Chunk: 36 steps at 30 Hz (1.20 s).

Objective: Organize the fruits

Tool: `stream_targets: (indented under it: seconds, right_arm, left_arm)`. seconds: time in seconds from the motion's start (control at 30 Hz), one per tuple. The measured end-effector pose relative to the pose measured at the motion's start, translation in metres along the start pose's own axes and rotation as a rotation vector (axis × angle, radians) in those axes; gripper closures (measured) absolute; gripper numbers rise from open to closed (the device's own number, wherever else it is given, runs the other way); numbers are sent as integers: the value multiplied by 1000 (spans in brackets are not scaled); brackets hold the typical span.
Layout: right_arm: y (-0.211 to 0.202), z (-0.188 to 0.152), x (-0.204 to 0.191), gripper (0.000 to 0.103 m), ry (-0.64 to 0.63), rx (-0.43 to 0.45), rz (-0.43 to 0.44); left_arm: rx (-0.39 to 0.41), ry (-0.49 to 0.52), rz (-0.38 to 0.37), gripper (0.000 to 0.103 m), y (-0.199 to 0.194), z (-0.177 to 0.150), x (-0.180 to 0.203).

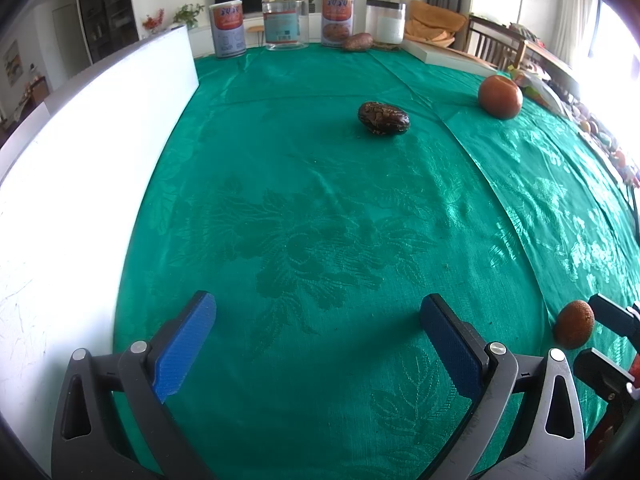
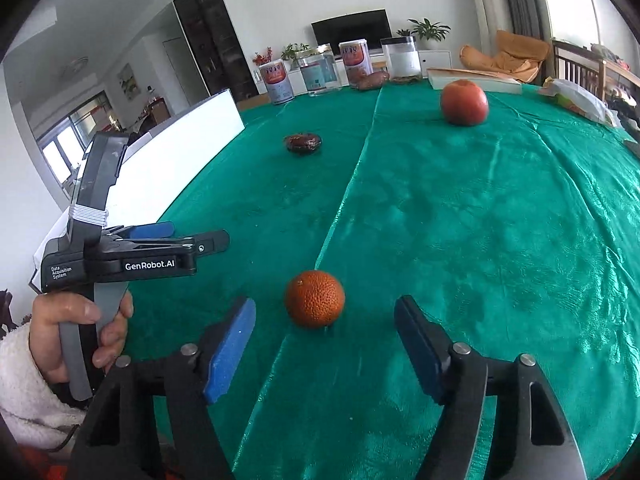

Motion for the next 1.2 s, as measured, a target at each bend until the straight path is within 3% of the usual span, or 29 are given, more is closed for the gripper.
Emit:
stream_targets:
  seconds: [0.13,0.2,0.37,0.53,0.7,0.77,0.87,0.93,1.0,1.07,1.1,1.2]
  right_arm:
    - [6,-1,-12,53,-78,-26,-38]
    - [7,-1,-13,72,-101,-31,-66]
    - [1,3,2,73,-66,-19,-102]
    - [-18,25,83,73,114,33,-149]
    - [-6,30,152,73,169,-46,-229]
    - [2,27,162,72,165,-90,-263]
    - [3,27,158,71,131,-82,-301]
    - [4,26,153,66,92,-93,-320]
    - [4,24,150,39,73,-105,-336]
    - [-1,24,150,23,82,-81,-345]
    - [-5,23,150,18,89,-67,-341]
    - [-10,19,150,16,94,-63,-330]
  left_arm:
    - [0,0,0,1,0,0,0]
    - [0,0,1,1,0,0,0]
    - [1,-1,2,1,0,0,0]
    - [1,-1,3,1,0,0,0]
    - [1,-1,2,0,0,0,0]
    - [1,-1,3,0,0,0,0]
    - [1,-1,3,0,0,0,1]
    - [0,-3,3,0,1,0,0]
    - [-1,-3,5,1,1,1,0]
    - [-3,-5,9,3,-2,1,1]
    - [-2,-8,1,3,-5,1,6]
    - [45,29,-65,3,-20,14,39]
Point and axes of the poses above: each gripper's, at about its wrist camera, not at the fingertips, and y roughly the way its jaws point, x to its right, z to its top, the point moved 6 cm from there along y, roughly the way its jaws point, and after that the axes turned 10 degrees about -y, right-handed, at the moved point
